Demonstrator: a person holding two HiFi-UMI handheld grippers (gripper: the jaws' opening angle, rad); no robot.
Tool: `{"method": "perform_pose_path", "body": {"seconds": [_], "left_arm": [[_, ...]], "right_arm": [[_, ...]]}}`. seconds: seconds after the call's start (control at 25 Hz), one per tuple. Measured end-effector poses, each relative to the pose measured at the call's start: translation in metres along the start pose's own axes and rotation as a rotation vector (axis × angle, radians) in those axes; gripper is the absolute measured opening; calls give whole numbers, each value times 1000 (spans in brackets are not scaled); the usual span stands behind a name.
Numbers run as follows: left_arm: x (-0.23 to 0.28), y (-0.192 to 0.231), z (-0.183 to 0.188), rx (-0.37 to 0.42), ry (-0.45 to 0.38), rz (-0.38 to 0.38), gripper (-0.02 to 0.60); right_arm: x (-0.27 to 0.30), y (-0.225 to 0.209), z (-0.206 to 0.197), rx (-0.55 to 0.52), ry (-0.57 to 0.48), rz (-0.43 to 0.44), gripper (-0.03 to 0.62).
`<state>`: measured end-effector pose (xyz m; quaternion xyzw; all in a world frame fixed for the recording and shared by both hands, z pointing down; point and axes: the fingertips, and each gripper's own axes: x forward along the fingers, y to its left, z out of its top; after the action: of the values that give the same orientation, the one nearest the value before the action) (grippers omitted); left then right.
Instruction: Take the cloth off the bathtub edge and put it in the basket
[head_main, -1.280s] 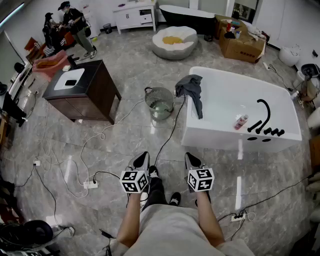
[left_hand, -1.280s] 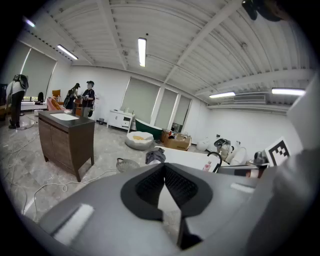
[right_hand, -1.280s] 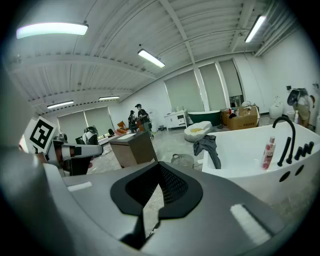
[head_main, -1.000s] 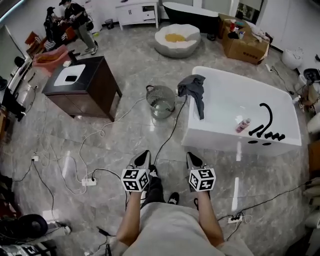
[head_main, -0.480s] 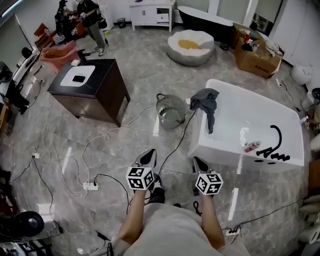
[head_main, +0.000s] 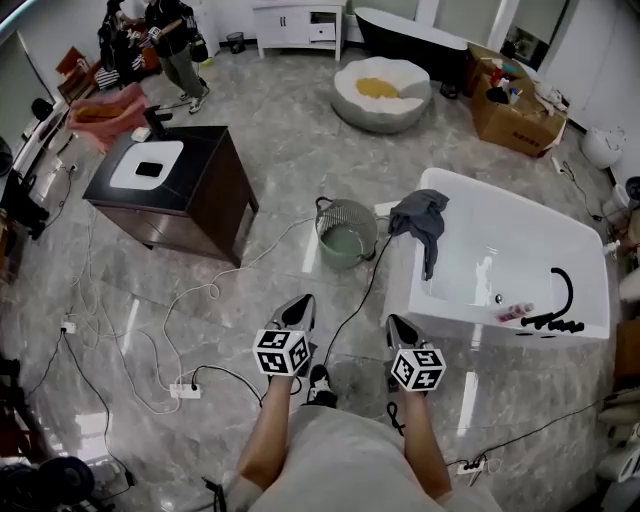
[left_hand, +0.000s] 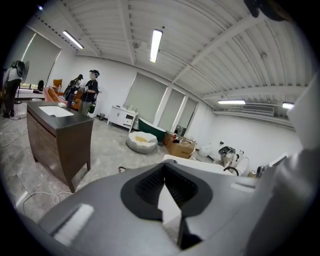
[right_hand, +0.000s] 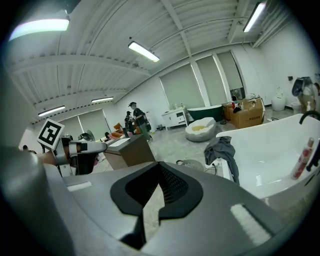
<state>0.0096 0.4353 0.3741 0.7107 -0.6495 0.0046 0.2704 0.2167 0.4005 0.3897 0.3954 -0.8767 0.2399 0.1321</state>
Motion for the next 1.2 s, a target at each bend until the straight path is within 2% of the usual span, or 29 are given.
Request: {"method": "perform_pose_path", "body": {"seconds": [0.48, 0.84, 1.04, 1.2], "left_arm": [[53, 62, 25, -8, 47, -44, 58], [94, 71, 39, -8, 75, -69, 58], [128, 83, 41, -6, 131, -56, 58], [164, 86, 55, 55, 177, -44, 58]], "right_arm": [[48, -27, 58, 16, -93, -174, 3], [91, -36, 69, 11, -67, -170, 2], [134, -57, 83, 41, -59, -144, 2], [167, -82, 113, 55, -74, -127, 2]]}}
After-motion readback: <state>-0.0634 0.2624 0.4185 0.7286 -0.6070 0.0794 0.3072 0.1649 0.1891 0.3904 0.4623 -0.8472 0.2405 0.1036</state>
